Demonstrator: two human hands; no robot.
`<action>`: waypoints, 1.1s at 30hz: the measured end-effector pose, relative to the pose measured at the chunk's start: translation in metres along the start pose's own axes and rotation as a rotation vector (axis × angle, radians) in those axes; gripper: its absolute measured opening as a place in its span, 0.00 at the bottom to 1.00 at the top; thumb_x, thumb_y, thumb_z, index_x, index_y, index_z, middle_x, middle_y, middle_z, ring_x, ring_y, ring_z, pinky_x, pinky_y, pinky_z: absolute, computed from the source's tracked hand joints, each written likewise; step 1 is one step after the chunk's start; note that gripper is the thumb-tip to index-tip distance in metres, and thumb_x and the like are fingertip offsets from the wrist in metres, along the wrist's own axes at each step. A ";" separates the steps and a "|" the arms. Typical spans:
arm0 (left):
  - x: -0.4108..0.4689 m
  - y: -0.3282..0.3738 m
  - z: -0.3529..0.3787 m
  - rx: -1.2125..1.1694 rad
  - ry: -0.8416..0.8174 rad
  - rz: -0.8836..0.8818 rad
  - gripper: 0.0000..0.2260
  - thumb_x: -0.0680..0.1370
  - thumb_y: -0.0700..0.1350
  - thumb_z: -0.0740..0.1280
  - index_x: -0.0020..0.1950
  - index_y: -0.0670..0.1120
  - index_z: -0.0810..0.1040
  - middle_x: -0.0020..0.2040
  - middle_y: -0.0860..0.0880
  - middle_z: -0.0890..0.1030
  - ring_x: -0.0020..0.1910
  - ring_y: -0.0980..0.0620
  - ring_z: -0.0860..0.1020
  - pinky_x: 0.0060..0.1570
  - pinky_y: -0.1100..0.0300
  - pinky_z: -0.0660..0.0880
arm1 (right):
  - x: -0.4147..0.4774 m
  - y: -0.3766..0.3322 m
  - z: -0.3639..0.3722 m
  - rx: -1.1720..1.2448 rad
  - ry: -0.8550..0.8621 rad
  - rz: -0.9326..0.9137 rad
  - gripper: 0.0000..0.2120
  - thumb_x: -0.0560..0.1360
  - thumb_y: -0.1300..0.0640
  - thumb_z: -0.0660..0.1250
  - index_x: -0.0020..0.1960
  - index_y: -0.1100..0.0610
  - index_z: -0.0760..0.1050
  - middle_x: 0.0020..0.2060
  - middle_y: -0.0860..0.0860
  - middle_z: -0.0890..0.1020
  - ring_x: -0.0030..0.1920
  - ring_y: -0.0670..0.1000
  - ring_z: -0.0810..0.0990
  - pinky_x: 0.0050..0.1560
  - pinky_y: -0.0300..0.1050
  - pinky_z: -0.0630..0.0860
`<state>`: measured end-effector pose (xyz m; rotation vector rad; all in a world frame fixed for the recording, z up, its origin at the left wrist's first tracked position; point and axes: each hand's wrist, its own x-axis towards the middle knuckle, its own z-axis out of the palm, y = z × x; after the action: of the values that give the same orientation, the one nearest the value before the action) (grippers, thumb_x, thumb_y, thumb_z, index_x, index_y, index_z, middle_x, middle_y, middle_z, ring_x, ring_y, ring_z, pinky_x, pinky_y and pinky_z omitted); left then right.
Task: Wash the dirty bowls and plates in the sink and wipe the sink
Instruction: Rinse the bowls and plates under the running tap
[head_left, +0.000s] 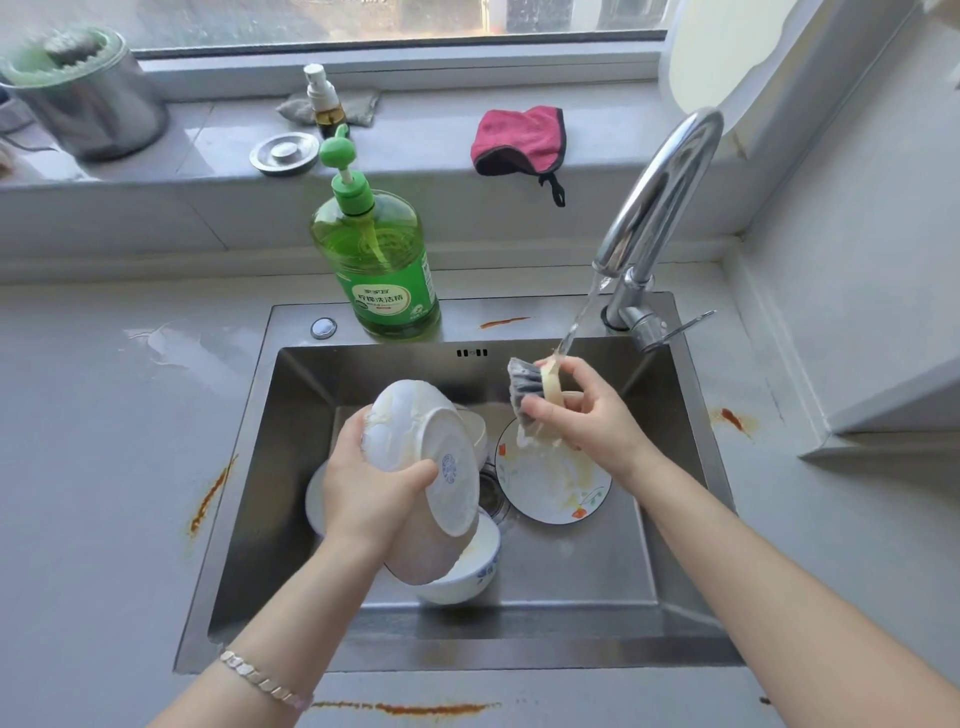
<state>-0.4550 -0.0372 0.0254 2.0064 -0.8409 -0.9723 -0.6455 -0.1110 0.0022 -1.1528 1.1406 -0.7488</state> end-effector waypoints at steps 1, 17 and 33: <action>0.000 0.000 0.000 0.004 0.001 0.000 0.29 0.67 0.36 0.73 0.65 0.51 0.71 0.52 0.51 0.76 0.51 0.50 0.75 0.47 0.60 0.68 | 0.002 -0.002 0.003 0.016 0.014 -0.008 0.13 0.73 0.61 0.69 0.54 0.51 0.71 0.35 0.52 0.78 0.26 0.39 0.72 0.26 0.28 0.65; 0.007 -0.005 0.000 -0.004 -0.025 -0.014 0.28 0.67 0.36 0.73 0.63 0.51 0.71 0.49 0.54 0.75 0.49 0.51 0.74 0.46 0.62 0.68 | 0.022 -0.006 0.014 -0.011 0.227 0.156 0.15 0.71 0.59 0.71 0.37 0.58 0.65 0.26 0.50 0.67 0.17 0.41 0.61 0.18 0.32 0.58; 0.008 -0.006 0.000 -0.005 -0.030 -0.006 0.26 0.66 0.36 0.73 0.61 0.53 0.71 0.45 0.57 0.75 0.48 0.51 0.75 0.46 0.60 0.69 | 0.023 -0.012 0.021 0.077 0.123 0.111 0.10 0.69 0.71 0.71 0.40 0.58 0.73 0.36 0.55 0.81 0.32 0.49 0.80 0.27 0.36 0.74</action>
<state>-0.4492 -0.0406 0.0176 1.9956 -0.8483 -1.0098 -0.6180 -0.1289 0.0070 -0.9820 1.2568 -0.7791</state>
